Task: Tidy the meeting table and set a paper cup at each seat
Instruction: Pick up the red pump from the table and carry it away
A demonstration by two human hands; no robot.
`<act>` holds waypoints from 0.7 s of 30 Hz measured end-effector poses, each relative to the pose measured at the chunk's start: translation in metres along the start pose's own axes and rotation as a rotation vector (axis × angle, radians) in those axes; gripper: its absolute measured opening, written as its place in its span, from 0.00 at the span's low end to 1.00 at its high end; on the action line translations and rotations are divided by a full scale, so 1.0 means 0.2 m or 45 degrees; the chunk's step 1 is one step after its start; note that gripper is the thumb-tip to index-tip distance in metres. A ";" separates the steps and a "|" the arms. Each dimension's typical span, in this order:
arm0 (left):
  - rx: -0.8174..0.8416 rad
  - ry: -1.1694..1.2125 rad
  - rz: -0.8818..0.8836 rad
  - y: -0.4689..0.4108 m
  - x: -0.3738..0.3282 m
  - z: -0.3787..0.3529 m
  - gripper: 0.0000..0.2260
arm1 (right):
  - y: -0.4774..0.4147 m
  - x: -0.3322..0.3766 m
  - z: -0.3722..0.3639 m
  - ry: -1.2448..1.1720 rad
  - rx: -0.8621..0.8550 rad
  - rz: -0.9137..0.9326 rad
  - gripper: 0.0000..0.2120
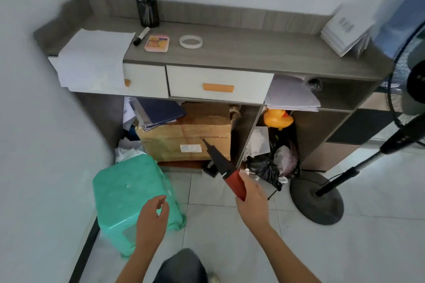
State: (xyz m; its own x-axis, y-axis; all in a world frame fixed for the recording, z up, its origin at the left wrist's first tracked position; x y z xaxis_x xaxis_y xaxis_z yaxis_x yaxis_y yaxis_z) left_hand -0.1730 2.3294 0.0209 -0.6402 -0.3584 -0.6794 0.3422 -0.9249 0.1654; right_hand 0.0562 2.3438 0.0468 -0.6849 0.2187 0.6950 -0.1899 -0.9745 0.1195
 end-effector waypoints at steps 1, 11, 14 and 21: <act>-0.028 -0.001 0.012 -0.08 -0.03 -0.01 0.10 | -0.09 0.04 0.04 -0.011 -0.011 0.033 0.29; -0.320 -0.103 -0.307 -1.21 -0.64 0.06 0.12 | -1.20 0.57 0.36 0.098 -0.308 0.512 0.30; -0.467 -0.196 -0.498 -1.51 -0.89 0.15 0.14 | -1.50 0.67 0.42 0.264 -0.353 0.653 0.30; -0.326 -0.487 -0.693 -2.01 -1.22 0.10 0.14 | -2.08 0.76 0.49 0.455 -0.257 0.735 0.29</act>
State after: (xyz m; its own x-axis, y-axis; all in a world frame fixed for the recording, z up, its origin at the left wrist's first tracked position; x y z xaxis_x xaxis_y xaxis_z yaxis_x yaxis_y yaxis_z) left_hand -0.1685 2.7868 0.1356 -0.9467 0.0835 -0.3112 0.0257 -0.9432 -0.3311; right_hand 0.1010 2.7783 0.1725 -0.8979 -0.2933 0.3282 0.1702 -0.9190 -0.3557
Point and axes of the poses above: each hand's wrist, its own y-axis away from the middle knuckle, its own z-axis out of the back of the hand, x = y × z, the point moved 1 cm from there along -y, towards the middle knuckle, and after that the axes turned 9 degrees about -y, right-handed, at the moved point
